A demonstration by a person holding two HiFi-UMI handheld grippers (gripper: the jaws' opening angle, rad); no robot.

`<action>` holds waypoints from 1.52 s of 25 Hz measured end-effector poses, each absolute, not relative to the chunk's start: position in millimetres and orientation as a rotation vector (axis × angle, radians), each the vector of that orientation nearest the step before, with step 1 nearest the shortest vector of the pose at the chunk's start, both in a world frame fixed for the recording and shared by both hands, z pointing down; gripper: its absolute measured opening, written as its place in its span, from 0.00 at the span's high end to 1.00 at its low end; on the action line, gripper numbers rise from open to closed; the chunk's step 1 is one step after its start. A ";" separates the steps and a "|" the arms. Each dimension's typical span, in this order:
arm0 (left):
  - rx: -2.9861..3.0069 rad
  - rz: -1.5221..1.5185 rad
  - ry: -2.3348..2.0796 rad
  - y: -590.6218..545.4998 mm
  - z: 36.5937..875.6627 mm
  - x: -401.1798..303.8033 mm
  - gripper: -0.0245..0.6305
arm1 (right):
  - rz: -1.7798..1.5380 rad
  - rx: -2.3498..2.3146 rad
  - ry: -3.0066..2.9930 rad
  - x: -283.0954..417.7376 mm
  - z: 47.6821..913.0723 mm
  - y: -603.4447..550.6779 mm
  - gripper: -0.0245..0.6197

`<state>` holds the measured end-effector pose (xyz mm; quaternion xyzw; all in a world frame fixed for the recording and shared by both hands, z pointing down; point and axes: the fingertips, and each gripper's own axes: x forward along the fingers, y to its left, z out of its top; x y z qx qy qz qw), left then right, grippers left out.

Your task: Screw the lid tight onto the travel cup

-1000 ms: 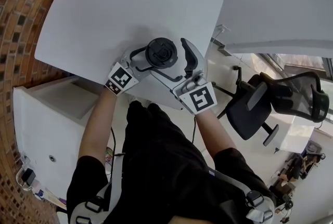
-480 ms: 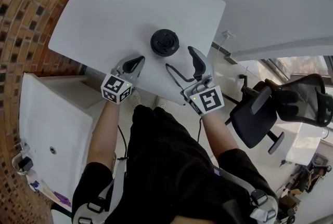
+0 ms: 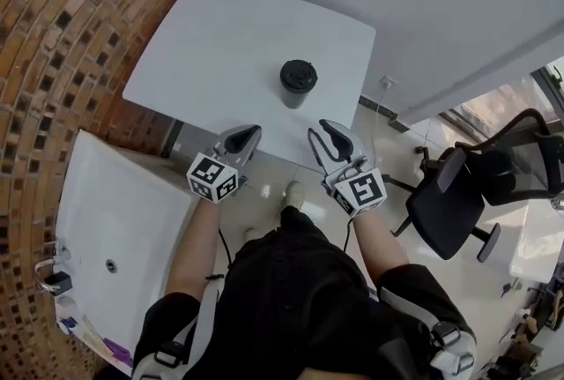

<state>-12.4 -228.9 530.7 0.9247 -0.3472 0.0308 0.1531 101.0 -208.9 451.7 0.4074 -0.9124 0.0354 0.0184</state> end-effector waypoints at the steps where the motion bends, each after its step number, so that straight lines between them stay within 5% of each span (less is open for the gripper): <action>1: 2.662 0.082 -1.000 -217.8 522.8 -19.3 0.96 | 0.115 1.284 -2.827 98.8 450.0 -198.5 0.90; 3: 2.687 0.071 -0.990 -193.1 508.9 -31.9 0.96 | 0.109 1.303 -2.822 89.3 447.0 -175.9 0.96; 19: 2.853 -0.054 -1.103 -77.0 430.5 -87.8 0.96 | 0.033 1.487 -2.773 66.8 410.5 -53.1 0.96; 38: 2.827 -0.079 -1.110 -36.6 413.5 -44.0 0.96 | -0.050 1.383 -2.793 110.3 391.5 -37.2 0.96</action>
